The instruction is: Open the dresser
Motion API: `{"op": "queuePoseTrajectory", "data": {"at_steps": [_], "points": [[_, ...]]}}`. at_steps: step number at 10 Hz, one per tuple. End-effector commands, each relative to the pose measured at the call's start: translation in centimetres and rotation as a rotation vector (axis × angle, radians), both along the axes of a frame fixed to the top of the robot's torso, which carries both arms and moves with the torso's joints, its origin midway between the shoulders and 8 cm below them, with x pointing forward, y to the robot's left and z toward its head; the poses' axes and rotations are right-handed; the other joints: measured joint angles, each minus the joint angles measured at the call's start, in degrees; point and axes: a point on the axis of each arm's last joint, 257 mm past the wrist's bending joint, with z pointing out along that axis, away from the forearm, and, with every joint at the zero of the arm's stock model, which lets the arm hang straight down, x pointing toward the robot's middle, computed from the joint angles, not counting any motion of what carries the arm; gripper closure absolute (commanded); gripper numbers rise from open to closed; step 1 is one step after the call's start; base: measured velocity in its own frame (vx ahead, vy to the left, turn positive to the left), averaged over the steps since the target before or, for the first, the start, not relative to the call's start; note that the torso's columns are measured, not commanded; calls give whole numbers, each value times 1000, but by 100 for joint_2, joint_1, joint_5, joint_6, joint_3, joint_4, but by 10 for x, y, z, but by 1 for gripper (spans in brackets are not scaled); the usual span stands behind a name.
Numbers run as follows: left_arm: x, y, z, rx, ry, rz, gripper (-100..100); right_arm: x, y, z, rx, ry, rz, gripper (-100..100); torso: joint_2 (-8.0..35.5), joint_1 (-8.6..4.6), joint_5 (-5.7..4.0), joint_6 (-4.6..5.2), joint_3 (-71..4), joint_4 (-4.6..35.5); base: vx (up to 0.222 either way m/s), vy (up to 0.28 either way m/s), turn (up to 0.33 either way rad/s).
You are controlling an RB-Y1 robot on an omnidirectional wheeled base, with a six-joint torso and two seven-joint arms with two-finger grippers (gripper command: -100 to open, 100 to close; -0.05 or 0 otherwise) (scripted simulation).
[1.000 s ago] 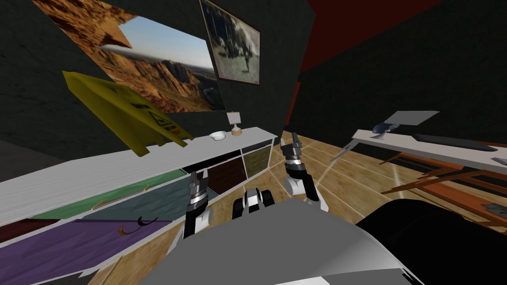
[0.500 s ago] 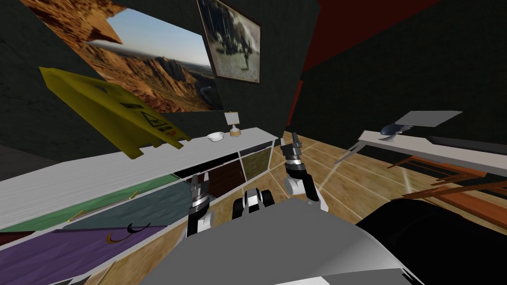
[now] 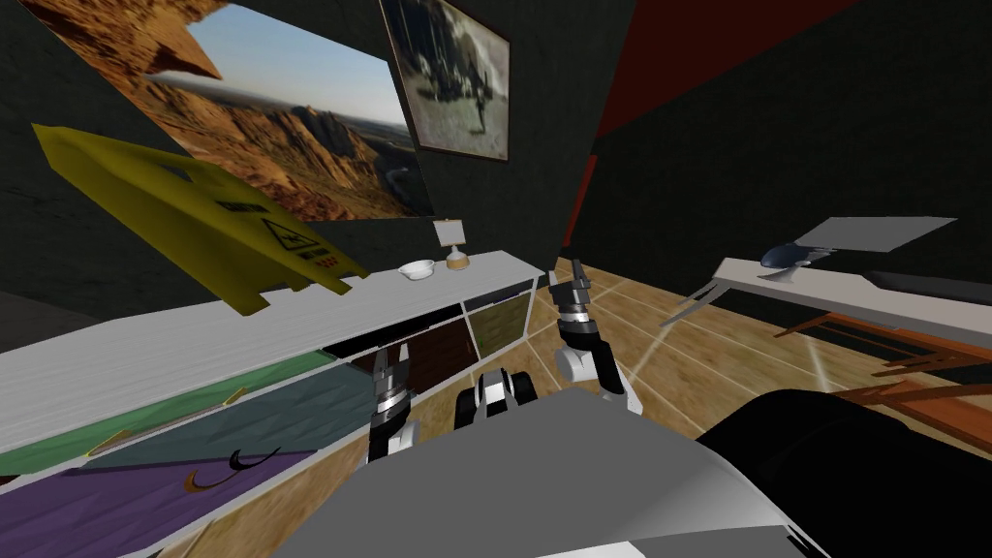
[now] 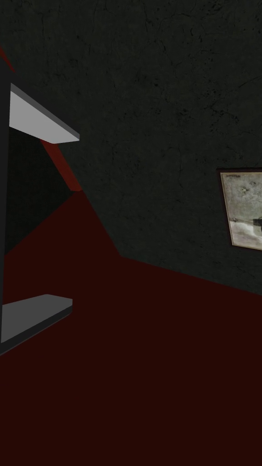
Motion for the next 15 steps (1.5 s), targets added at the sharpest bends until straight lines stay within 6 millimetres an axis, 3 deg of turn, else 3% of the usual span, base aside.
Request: {"op": "queuePoseTrajectory", "data": {"at_steps": [1,7,12,13,14,15], "points": [[-5,3,-14,-11,10,7,-100,0,0,0,0,0,0,0,6,5,0,1,2,1,64,-63,23],[-22,17,-43,-22,34,26,-100,0,0,0,0,0,0,0,5,12,3,0,3,1,87,-79,35],[11,31,-22,-20,32,19,-100,0,0,0,0,0,0,0,20,6,1,0,12,5,-4,-30,13],[7,30,-23,-19,30,20,-100,0,0,0,0,0,0,0,12,4,0,0,7,3,-12,-19,2],[-3,25,-31,-21,32,21,100,0,0,0,0,0,0,0,5,12,3,-1,3,1,12,16,-20],[-6,23,-33,-21,32,22,100,0,0,0,0,0,0,0,-1,22,6,-1,-1,-1,15,31,-13]]}}
